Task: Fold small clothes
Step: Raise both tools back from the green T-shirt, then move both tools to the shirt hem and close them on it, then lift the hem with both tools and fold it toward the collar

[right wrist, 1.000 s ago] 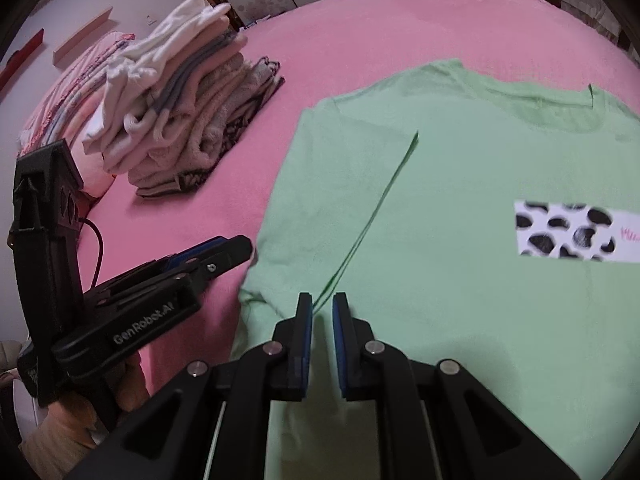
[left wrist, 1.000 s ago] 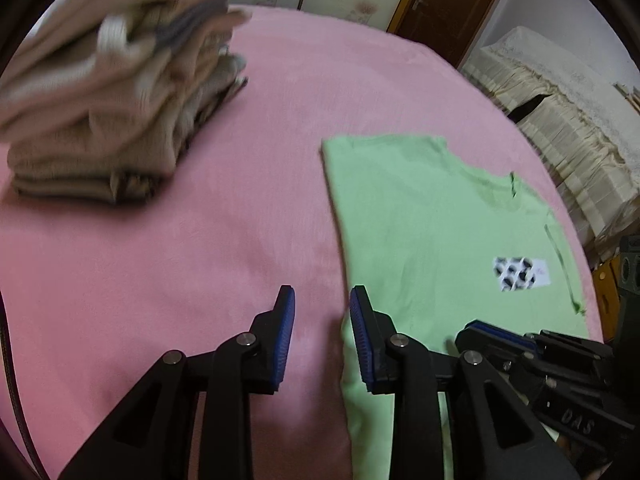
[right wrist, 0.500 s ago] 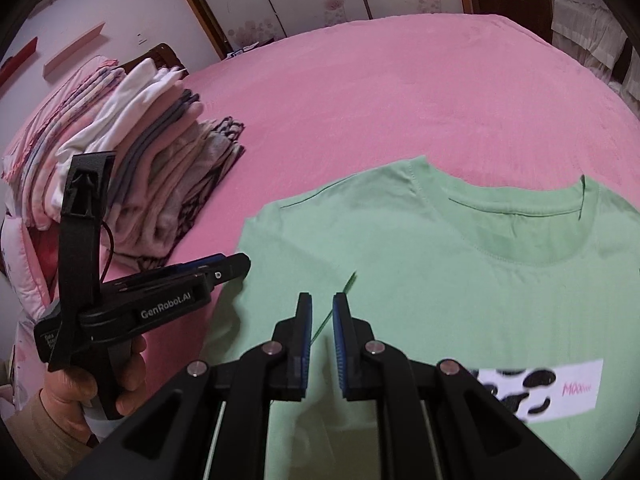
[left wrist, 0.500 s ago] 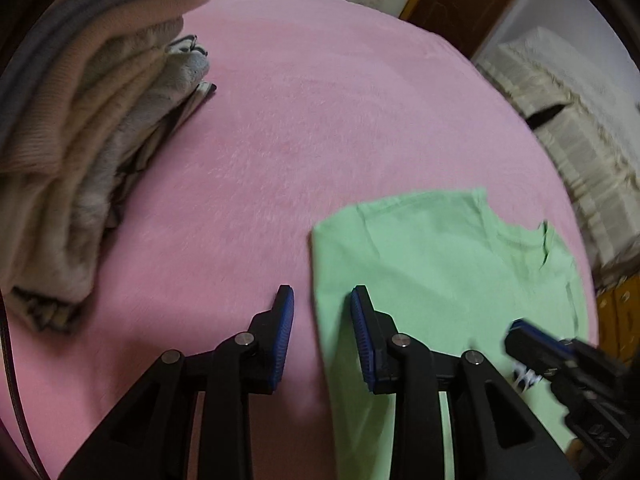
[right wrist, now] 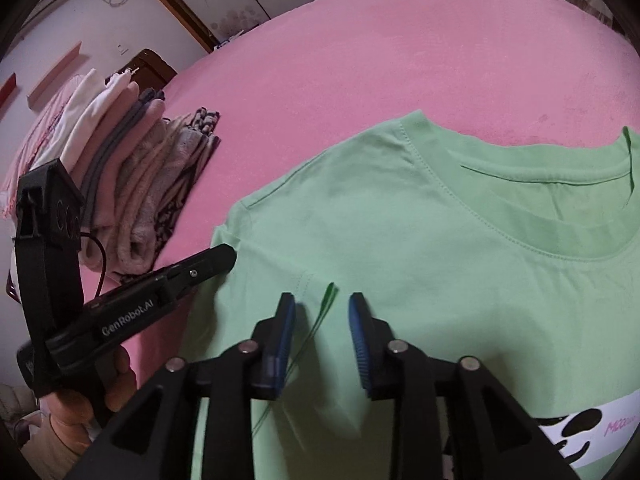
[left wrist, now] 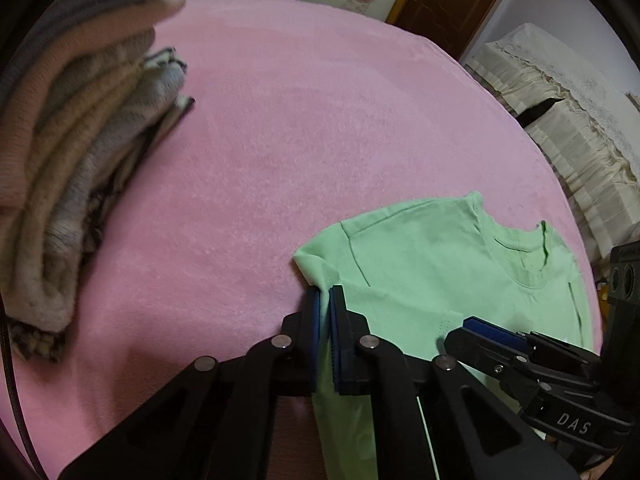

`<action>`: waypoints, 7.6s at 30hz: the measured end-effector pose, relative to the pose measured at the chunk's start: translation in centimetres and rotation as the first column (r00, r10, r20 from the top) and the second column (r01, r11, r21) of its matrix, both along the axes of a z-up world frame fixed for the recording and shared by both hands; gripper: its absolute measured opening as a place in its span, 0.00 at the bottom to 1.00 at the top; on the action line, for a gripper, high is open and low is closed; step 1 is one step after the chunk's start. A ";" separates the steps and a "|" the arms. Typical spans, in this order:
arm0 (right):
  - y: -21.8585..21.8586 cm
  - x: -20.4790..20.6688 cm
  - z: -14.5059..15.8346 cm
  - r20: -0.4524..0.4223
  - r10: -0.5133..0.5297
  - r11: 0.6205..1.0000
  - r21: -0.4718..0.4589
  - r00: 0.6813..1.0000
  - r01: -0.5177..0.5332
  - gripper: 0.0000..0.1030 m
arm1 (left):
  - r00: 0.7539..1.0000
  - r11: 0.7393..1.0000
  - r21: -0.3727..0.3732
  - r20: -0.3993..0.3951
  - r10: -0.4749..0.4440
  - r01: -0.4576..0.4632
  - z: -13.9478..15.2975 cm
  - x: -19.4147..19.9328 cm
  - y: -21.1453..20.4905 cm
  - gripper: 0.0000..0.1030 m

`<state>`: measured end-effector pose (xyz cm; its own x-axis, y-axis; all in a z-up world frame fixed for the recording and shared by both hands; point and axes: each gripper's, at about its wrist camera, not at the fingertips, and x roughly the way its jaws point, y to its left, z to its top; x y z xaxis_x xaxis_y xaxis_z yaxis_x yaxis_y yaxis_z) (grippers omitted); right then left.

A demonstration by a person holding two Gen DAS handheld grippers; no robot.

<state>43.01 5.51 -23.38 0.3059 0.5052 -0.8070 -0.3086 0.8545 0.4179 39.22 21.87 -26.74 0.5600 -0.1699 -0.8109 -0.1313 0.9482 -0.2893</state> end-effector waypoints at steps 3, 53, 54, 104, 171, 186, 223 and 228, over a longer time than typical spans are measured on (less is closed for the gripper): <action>1.1 -0.2 0.2 0.047 0.017 0.999 -0.039 0.999 -0.015 0.30 | 0.999 0.997 0.064 0.024 0.040 -0.042 0.4 -0.4 0.2 0.02; -15.1 -28.4 13.6 0.239 -0.130 0.991 0.008 0.962 0.132 0.29 | 0.994 0.982 0.187 0.113 -0.013 -0.008 13.5 -29.8 -14.8 0.53; -15.6 -29.2 13.9 0.242 -0.135 0.990 0.008 0.961 0.137 0.29 | 0.993 0.982 0.189 0.117 -0.007 -0.015 13.9 -30.7 -15.1 0.56; -39.1 -42.2 3.0 0.078 -0.296 0.944 -0.125 0.952 0.304 0.32 | 0.990 0.995 0.078 -0.133 -0.055 0.066 1.5 -45.4 -8.6 0.87; -41.2 -29.9 16.7 0.198 -0.363 0.883 0.386 0.911 0.268 0.03 | 0.968 0.921 -0.365 0.150 0.202 -0.136 15.4 -35.1 -1.9 0.05; -38.7 -6.9 11.4 0.055 -0.511 0.818 0.338 0.858 0.466 0.03 | 0.951 0.909 -0.311 0.045 0.307 -0.279 10.8 -12.8 -0.5 0.05; -34.8 1.1 8.0 0.247 -0.317 0.919 -0.160 0.916 0.361 0.30 | 0.995 0.997 0.020 0.058 0.079 -0.080 4.4 -1.5 -4.6 0.30; -34.1 -1.0 8.1 0.284 -0.172 0.924 -0.287 0.943 0.254 0.30 | 0.995 0.972 0.220 0.041 -0.094 0.082 5.1 -2.9 -6.0 0.30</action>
<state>41.98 -28.60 -15.26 0.5888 0.1373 -0.7966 -0.1627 0.9854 0.0497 36.32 15.89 -21.67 0.5918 -0.0423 -0.8050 -0.0351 0.9963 -0.0782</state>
